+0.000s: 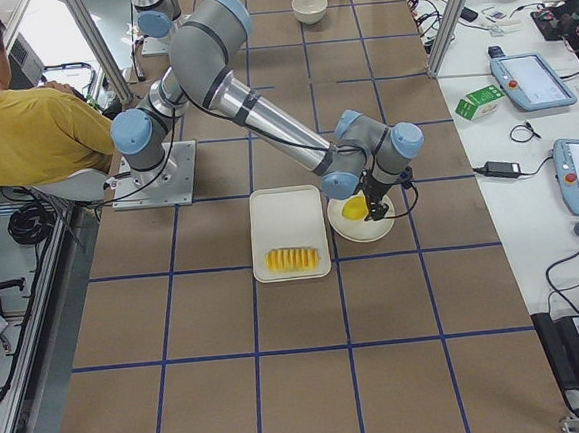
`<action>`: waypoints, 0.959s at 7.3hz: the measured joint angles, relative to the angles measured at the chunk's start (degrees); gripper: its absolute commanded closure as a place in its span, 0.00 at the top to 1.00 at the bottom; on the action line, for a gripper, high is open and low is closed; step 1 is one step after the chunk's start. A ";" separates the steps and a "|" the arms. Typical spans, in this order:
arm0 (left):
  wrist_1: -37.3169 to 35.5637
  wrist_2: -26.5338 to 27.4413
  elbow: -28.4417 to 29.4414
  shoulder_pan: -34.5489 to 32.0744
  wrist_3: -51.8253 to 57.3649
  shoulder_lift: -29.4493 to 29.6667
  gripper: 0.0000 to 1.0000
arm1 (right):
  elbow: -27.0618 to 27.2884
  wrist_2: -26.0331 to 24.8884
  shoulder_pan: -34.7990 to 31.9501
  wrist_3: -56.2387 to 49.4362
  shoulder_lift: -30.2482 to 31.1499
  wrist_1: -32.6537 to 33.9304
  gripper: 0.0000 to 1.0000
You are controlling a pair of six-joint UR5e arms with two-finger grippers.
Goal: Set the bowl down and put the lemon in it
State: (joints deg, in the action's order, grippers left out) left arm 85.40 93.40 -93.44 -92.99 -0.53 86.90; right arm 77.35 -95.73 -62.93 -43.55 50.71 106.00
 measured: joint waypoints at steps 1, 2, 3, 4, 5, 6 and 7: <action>0.02 0.02 0.02 0.00 0.00 0.10 1.00 | 0.00 -0.04 0.00 0.09 -0.16 0.00 1.00; 0.03 0.02 0.02 0.02 0.00 0.08 1.00 | 0.02 -0.06 0.03 0.28 -0.35 0.00 1.00; 0.03 0.02 0.00 0.05 0.00 0.01 1.00 | 0.04 -0.05 0.04 0.48 -0.46 0.00 1.00; 0.03 0.04 -0.03 0.08 0.00 -0.06 1.00 | 0.02 0.01 0.03 0.67 -0.49 0.00 0.98; 0.03 0.04 -0.06 0.19 0.02 -0.06 1.00 | 0.01 0.09 0.03 0.70 -0.51 0.00 0.93; 0.08 0.09 0.04 0.46 0.13 0.12 1.00 | 0.00 0.22 0.03 0.68 -0.53 0.00 0.78; 0.13 0.44 0.05 1.74 0.78 0.88 1.00 | 0.00 0.41 0.03 0.67 -0.52 0.00 0.58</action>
State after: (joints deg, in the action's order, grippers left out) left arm 85.53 93.84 -93.39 -91.25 0.25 87.78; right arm 77.35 -95.32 -62.89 -42.88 50.19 106.00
